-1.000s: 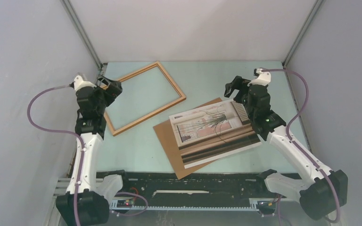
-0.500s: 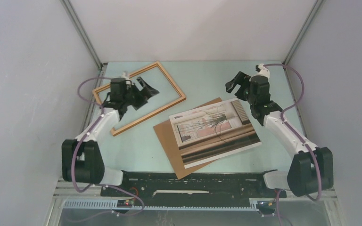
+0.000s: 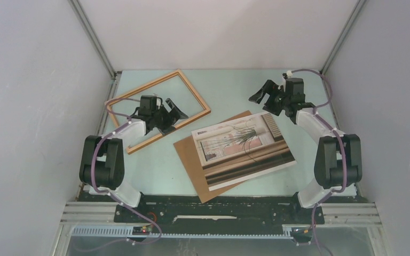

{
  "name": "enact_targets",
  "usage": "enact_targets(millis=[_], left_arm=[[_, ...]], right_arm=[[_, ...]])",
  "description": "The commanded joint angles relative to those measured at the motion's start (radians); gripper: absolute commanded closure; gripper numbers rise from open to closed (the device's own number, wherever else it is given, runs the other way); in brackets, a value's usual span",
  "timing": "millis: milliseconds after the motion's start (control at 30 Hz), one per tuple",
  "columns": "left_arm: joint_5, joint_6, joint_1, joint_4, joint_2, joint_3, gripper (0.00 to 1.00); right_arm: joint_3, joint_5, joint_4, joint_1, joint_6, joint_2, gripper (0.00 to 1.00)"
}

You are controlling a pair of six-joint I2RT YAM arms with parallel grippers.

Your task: Put the photo into the frame

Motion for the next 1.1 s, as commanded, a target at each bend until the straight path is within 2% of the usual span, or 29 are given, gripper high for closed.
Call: enact_targets(millis=[0, 100, 200, 333, 433, 533, 767, 900, 1067], left_arm=[[-0.031, -0.026, -0.017, 0.018, 0.014, -0.036, 0.03], [-0.049, -0.013, -0.03, 0.005, -0.01, -0.027, 0.03], [-0.127, 0.032, -0.063, -0.049, -0.074, -0.012, 0.02], [-0.223, 0.072, -0.115, -0.062, -0.162, -0.031, 0.0], [-0.227, 0.112, -0.115, -0.083, -0.211, -0.059, 0.0], [-0.238, 0.147, -0.115, -0.108, -0.246, -0.101, 0.0], [-0.146, 0.201, -0.12, -0.062, -0.108, -0.1, 0.01], [-0.115, 0.231, -0.123, -0.076, -0.032, -0.065, 0.01], [-0.098, 0.256, -0.123, -0.096, 0.056, 0.013, 0.02]], right_arm=[[0.081, -0.06, -0.086, 0.001, -0.049, 0.057, 0.0], [0.09, -0.033, -0.117, -0.002, -0.056, 0.073, 0.0], [0.075, 0.013, -0.152, 0.002, -0.048, 0.076, 0.0], [-0.033, 0.032, -0.099, 0.004, 0.007, 0.05, 0.01], [-0.107, 0.036, -0.034, 0.0, 0.052, 0.003, 0.01], [-0.121, 0.081, -0.044, 0.0, 0.053, -0.034, 0.01], [-0.204, 0.072, 0.008, -0.031, 0.091, -0.052, 0.01], [-0.227, -0.037, 0.077, -0.066, 0.106, -0.006, 0.01], [-0.228, -0.099, 0.125, -0.1, 0.137, 0.05, 0.03]])
